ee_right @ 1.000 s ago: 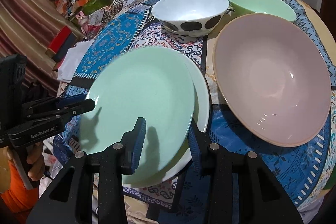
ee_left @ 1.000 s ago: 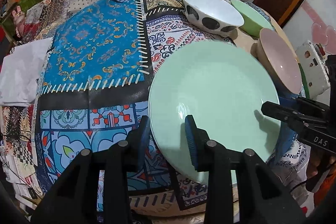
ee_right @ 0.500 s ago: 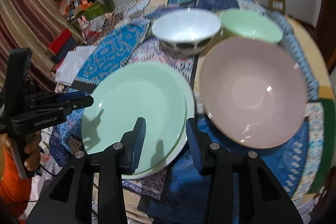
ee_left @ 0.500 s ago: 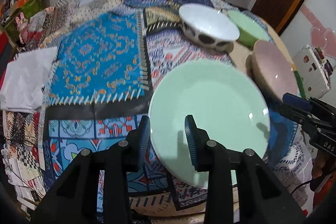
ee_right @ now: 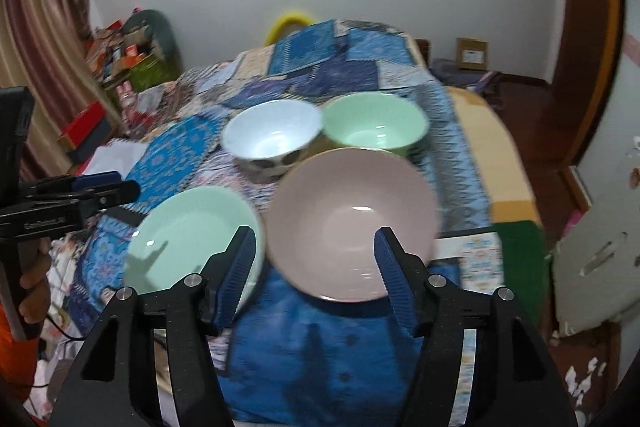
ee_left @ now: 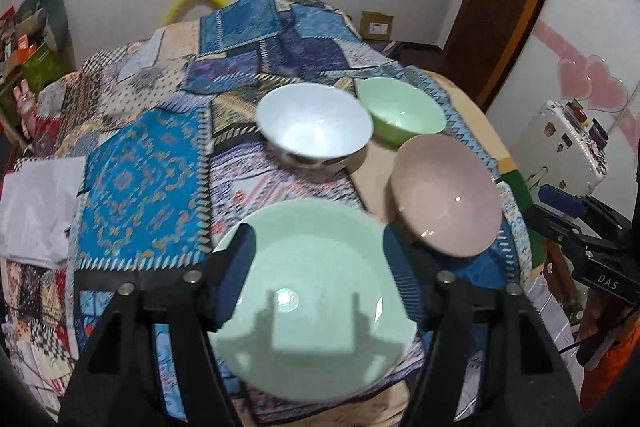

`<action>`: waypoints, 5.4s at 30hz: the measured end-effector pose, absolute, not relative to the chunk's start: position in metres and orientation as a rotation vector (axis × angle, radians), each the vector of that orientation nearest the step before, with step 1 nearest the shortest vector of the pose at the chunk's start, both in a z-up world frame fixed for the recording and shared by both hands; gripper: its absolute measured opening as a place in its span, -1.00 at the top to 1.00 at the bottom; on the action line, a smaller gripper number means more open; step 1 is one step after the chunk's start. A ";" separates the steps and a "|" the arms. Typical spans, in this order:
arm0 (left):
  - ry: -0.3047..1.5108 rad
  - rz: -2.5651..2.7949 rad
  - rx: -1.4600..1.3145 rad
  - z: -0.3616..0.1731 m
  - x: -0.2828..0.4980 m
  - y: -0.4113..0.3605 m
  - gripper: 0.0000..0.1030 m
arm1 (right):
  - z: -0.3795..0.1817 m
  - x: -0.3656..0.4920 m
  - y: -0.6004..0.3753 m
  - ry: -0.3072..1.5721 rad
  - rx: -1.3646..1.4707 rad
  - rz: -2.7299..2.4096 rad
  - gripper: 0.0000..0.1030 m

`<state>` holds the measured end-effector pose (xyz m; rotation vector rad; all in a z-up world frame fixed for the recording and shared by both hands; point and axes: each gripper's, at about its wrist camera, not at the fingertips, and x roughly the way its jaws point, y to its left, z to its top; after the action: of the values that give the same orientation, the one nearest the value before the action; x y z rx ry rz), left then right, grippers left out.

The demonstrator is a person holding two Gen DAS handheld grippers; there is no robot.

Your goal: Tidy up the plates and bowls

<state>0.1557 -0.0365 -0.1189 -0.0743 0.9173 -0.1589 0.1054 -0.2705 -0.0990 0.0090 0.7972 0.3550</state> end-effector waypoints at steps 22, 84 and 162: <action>1.044 -0.235 -0.004 -0.185 0.228 -0.127 -0.32 | -0.148 0.144 -0.317 0.833 0.116 0.274 -0.38; 0.874 -0.135 -0.098 -0.111 0.129 -0.021 0.47 | -0.101 0.121 -0.199 0.732 0.113 0.485 0.58; 1.079 0.151 -0.328 -0.224 0.096 0.206 0.47 | -0.196 0.139 0.014 1.038 -0.131 0.743 0.52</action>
<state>0.0961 0.2060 -0.2243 -0.3279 1.0792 0.1511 0.1394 0.0142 -0.1964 -0.1306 1.0376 0.7428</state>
